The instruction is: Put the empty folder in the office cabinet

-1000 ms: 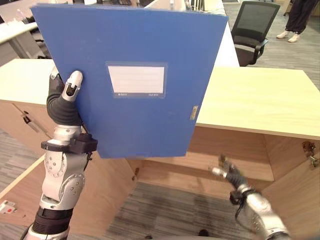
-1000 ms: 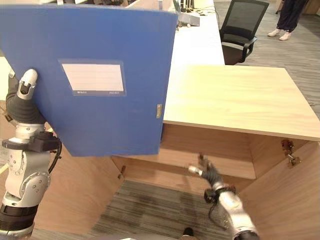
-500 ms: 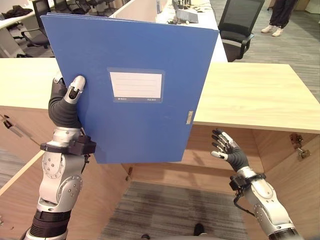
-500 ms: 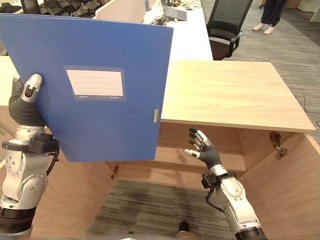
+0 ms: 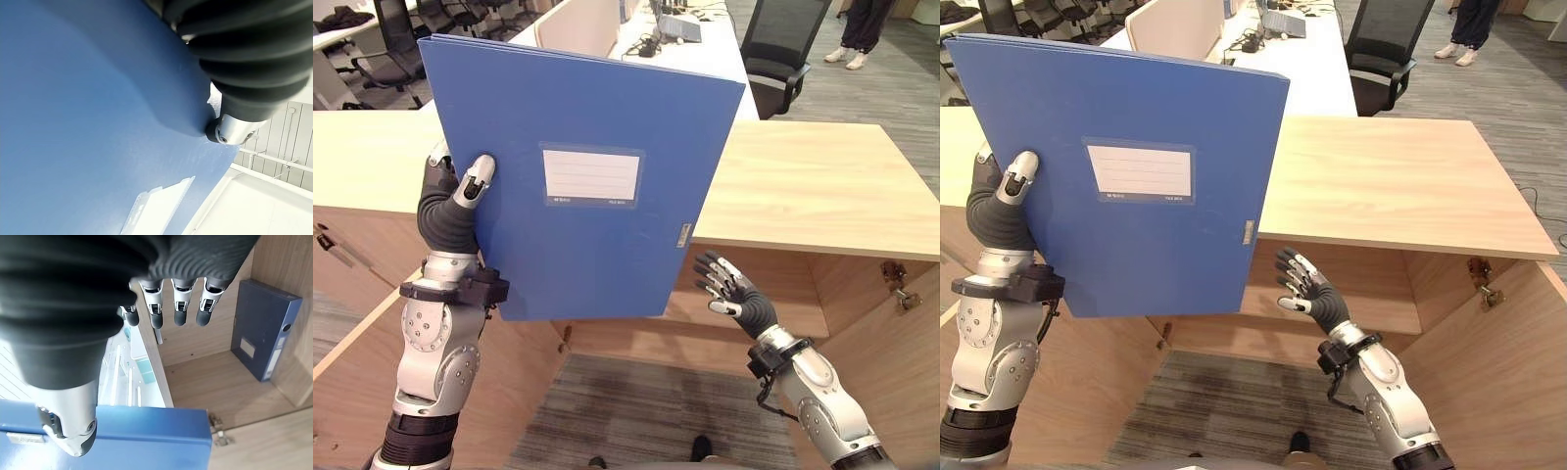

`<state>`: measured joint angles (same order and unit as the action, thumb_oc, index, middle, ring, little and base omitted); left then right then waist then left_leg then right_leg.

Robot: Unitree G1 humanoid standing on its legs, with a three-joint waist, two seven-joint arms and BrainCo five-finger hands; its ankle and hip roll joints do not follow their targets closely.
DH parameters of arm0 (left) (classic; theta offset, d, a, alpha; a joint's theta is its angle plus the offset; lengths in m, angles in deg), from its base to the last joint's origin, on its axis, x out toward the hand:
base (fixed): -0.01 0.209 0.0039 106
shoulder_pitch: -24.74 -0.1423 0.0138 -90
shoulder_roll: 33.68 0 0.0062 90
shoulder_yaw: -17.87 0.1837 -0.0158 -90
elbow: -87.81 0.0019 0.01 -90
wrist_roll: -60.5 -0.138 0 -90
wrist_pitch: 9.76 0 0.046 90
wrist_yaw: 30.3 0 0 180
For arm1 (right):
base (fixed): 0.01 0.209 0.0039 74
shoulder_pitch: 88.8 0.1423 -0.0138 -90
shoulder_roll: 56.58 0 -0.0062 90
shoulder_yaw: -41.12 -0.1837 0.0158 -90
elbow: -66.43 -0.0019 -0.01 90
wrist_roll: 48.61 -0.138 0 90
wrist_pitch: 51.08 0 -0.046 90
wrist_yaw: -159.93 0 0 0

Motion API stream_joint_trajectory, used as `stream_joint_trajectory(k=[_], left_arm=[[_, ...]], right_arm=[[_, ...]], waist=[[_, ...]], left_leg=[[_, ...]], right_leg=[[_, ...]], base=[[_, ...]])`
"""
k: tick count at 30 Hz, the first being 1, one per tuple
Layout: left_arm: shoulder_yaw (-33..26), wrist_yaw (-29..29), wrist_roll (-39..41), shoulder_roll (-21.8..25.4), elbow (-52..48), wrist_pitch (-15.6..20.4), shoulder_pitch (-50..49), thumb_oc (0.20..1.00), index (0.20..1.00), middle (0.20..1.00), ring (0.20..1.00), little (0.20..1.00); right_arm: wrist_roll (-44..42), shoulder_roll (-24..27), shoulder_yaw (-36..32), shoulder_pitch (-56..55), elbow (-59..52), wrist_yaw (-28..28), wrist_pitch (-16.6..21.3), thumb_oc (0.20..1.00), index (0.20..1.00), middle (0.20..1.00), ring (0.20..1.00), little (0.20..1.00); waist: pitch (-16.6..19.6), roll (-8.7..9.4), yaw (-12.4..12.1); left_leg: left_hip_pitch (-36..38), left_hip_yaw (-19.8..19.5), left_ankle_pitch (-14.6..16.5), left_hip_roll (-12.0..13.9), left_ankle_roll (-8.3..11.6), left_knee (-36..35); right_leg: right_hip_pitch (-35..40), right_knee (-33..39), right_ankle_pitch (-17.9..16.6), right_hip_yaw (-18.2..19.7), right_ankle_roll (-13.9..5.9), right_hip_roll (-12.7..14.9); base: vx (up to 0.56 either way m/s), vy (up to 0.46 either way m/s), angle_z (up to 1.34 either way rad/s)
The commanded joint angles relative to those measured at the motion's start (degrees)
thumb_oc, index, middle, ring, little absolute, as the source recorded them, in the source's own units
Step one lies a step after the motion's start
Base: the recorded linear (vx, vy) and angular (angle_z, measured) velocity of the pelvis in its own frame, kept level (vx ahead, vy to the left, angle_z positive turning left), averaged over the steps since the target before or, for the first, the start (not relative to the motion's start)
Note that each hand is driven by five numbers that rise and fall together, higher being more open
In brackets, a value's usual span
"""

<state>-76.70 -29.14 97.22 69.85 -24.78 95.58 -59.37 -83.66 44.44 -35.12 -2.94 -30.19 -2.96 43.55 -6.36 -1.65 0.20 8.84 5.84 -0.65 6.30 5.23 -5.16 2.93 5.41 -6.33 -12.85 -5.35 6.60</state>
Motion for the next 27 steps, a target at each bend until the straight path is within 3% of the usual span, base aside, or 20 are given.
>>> stream_joint_trajectory(k=[1,27], left_arm=[[-0.94,0.44,-0.98,1.93,-0.10,2.50,2.89,0.200,0.200,0.200,0.200,0.200],[4.91,1.85,-9.12,1.90,-0.86,1.30,0.31,0.200,0.200,0.200,0.200,0.200]], right_arm=[[-4.94,0.01,1.83,5.36,-6.33,2.51,1.50,1.000,1.000,1.000,1.000,1.000],[-9.34,-5.31,9.92,14.21,-8.11,-0.29,2.70,1.000,1.000,1.000,1.000,1.000]], waist=[[-0.19,1.99,0.38],[-1.37,2.24,-0.12]], left_leg=[[0.98,-0.29,2.91,-1.42,-0.08,0.16],[1.52,0.37,2.95,-1.32,-0.23,0.16]], right_leg=[[5.84,-1.63,6.96,-0.12,-4.43,2.60],[5.94,-1.88,6.91,0.41,-4.33,2.85]], base=[[0.00,0.000,0.00],[0.00,0.001,-0.01]])
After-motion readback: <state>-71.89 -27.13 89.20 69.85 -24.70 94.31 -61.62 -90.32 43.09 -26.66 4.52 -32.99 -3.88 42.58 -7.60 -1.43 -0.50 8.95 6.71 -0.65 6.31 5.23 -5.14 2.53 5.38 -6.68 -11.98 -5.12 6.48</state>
